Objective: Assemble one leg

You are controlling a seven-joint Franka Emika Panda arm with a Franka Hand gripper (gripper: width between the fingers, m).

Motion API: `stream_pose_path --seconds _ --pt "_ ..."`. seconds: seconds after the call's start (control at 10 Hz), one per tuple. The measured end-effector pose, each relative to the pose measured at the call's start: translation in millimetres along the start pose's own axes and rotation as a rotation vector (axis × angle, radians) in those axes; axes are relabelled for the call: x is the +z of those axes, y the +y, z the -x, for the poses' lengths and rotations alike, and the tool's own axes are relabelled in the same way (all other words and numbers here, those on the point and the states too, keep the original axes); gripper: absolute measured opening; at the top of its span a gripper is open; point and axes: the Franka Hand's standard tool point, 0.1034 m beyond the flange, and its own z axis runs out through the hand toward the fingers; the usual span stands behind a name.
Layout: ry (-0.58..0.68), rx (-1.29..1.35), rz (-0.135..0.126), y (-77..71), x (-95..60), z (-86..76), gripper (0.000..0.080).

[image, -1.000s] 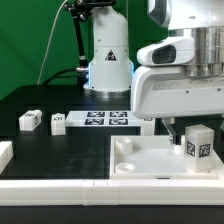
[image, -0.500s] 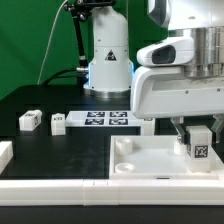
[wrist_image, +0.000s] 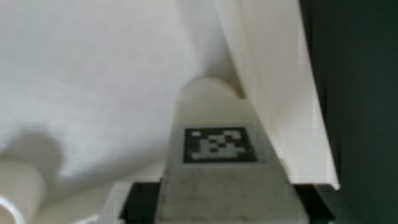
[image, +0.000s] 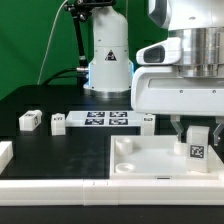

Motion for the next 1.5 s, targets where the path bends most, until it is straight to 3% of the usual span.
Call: stream_pose_path --seconds 0.3,0.7,0.8,0.9,1.0,1.1,1.5 --pt "-0.004 0.359 0.000 0.7 0.3 0.3 0.0291" --pt "-0.006 0.546 -0.004 1.3 0.0 -0.7 0.0292" --pt "-0.006 0.493 -0.004 1.0 0.3 -0.3 0.0292" --pt "-0.006 0.476 -0.006 -0.2 0.6 0.3 0.0502" --pt "-0.005 0.387 -0.005 -0.5 0.7 0.8 0.0502" --pt "-0.004 0.234 -0.003 -1.1 1.1 1.6 0.0620" --pt "0.000 -0.253 0.013 -3.5 2.6 4.2 0.0647"
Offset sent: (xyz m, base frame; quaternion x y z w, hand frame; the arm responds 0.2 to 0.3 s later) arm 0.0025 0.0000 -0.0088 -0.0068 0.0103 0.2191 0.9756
